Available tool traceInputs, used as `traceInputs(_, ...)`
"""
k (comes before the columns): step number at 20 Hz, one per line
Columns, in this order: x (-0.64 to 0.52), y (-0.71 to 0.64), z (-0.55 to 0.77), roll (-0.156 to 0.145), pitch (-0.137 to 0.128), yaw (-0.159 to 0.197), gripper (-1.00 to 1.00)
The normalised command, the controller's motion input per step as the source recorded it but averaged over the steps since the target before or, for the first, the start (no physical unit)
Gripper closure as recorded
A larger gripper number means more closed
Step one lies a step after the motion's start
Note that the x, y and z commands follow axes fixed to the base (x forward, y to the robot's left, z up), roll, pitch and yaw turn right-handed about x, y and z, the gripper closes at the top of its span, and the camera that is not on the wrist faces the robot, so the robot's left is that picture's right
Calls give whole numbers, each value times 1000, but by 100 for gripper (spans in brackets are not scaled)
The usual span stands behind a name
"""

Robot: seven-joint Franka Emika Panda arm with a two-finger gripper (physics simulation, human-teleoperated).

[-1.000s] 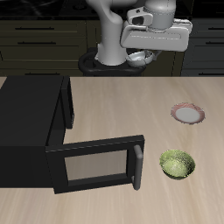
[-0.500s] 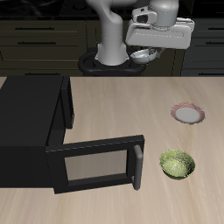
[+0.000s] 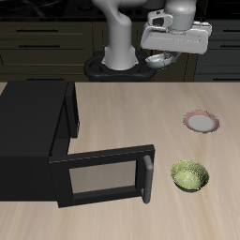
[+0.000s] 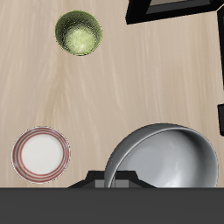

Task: Place the white bowl on the plate

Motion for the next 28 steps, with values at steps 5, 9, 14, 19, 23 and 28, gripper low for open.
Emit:
traceInputs(5,-327,315,-93,-5,-20,-17,100)
traceInputs(9,-223,206,-112,0,22,-45,100)
traceInputs(14,-214,298,-153,31,15,3,100)
traceInputs(19,-107,220,-57,20,-9,16,100)
traceInputs(23,-295,516,-130,50,-3,16,100)
traceInputs(28,-113,249,18,19,-23,27,100)
